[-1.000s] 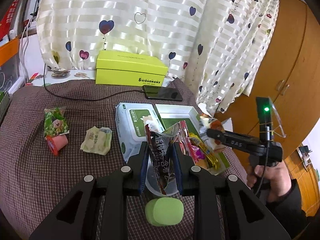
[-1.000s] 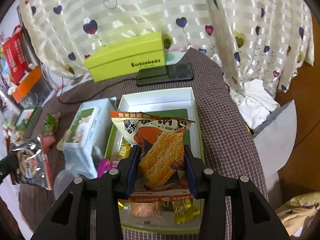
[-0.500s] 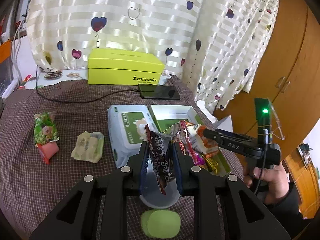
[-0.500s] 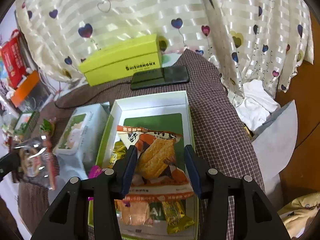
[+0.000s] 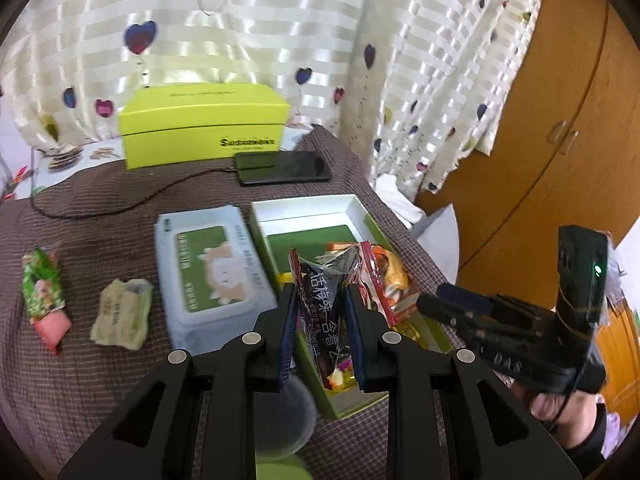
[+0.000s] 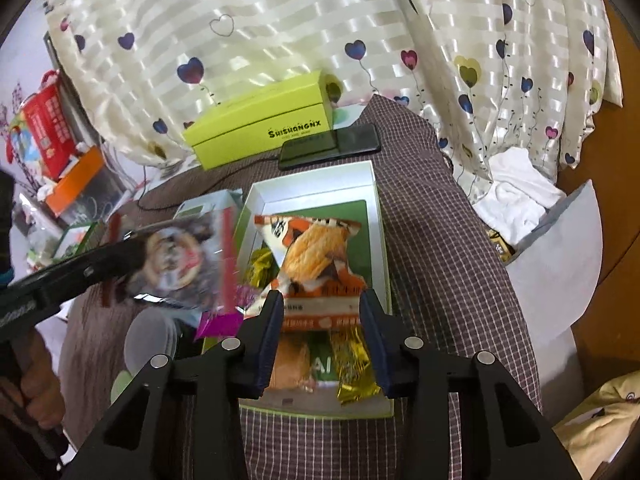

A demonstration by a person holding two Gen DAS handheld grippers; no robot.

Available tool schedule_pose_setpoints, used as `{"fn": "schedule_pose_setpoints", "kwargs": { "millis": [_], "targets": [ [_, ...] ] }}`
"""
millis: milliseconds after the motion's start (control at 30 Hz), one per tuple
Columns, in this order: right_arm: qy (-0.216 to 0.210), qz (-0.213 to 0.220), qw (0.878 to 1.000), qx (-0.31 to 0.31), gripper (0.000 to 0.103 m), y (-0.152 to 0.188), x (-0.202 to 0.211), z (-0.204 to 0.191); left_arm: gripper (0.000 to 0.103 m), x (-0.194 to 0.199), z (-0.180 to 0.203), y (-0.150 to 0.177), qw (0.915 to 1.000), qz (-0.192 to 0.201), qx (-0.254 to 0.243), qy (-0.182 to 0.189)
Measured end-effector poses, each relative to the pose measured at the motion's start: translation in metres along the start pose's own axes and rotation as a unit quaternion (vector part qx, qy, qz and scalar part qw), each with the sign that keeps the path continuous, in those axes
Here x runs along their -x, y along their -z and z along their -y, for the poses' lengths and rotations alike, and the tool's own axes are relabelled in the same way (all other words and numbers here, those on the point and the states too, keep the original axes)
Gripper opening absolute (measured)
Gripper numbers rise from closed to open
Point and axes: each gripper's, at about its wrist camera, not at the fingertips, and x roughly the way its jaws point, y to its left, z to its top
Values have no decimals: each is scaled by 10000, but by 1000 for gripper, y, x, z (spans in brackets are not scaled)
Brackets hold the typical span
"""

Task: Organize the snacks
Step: 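Lower the dark snack packet into the gift box and open the left tool, then withdraw both open tools from the gift box toward the snack pile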

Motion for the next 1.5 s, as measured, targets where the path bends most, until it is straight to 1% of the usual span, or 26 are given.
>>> {"fn": "schedule_pose_setpoints", "kwargs": {
  "millis": [267,367,467,533,567,600,767,833,933,1100,1267,1500],
  "targets": [
    [-94,-190,9998,12,37,12,-9,-1,25,-38,12,-4,9991,-374,-7,191],
    [-120,-235,9997,14,37,11,-15,-2,25,-45,15,-7,9988,-425,-20,231],
    [-139,-285,9995,15,38,9,-23,-5,27,-54,16,-11,9985,-487,-77,217],
    [-136,-289,9995,12,38,7,-28,-6,31,-57,14,-12,9985,-509,-53,180],
    [-129,-294,9995,7,38,5,-32,-7,39,-56,13,-12,9987,-486,-15,157],
    [-107,-316,9994,-12,37,3,-35,-6,45,-54,9,-13,9990,-408,46,179],
    [103,-342,9994,12,37,-11,-55,-6,46,-41,-4,-16,9992,-236,240,192],
    [178,-398,9990,21,37,-18,-66,-4,46,-32,-9,-17,9994,-123,270,178],
    [199,-371,9991,49,37,-27,-73,-3,46,-20,-12,-18,9996,2,256,150],
    [151,-256,9995,122,37,-28,-58,-8,46,-8,-20,-14,9992,7,341,203],
    [93,-121,9998,133,38,-17,-28,-16,46,5,-22,-5,9990,30,400,214],
    [6,63,9995,301,43,-2,17,-37,46,32,-20,13,9992,149,331,137]
  ]
}}
